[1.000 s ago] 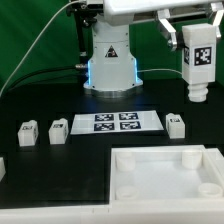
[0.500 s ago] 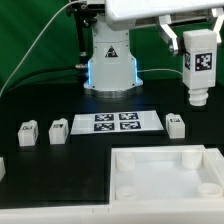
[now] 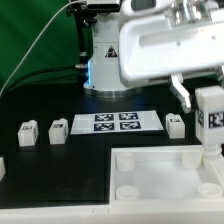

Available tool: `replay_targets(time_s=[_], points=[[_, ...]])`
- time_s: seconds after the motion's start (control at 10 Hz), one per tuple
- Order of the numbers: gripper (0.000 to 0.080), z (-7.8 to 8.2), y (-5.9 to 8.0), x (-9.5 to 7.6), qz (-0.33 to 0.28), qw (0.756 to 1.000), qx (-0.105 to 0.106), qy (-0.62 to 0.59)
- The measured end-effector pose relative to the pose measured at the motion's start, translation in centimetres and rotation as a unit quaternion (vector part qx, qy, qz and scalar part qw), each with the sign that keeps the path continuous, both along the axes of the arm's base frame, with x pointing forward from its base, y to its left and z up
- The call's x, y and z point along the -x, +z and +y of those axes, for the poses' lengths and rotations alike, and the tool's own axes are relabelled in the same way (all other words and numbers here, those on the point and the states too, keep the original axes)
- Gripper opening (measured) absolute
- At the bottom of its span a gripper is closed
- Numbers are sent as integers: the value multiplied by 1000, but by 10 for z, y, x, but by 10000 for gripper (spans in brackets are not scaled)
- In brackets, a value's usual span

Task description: Assemble one leg

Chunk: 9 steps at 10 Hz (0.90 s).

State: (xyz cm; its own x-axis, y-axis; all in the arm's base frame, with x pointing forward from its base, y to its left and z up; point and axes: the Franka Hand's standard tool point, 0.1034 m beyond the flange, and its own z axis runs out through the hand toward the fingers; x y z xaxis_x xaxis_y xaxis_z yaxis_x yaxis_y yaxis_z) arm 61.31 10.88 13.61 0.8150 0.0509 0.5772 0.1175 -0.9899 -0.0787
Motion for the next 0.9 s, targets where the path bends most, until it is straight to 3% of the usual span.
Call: replay_targets(time_s=[0.5, 0.9], points=[[291, 4, -36, 1, 18, 1000, -4, -5], [291, 2, -48, 3, 19, 1000, -3, -7]])
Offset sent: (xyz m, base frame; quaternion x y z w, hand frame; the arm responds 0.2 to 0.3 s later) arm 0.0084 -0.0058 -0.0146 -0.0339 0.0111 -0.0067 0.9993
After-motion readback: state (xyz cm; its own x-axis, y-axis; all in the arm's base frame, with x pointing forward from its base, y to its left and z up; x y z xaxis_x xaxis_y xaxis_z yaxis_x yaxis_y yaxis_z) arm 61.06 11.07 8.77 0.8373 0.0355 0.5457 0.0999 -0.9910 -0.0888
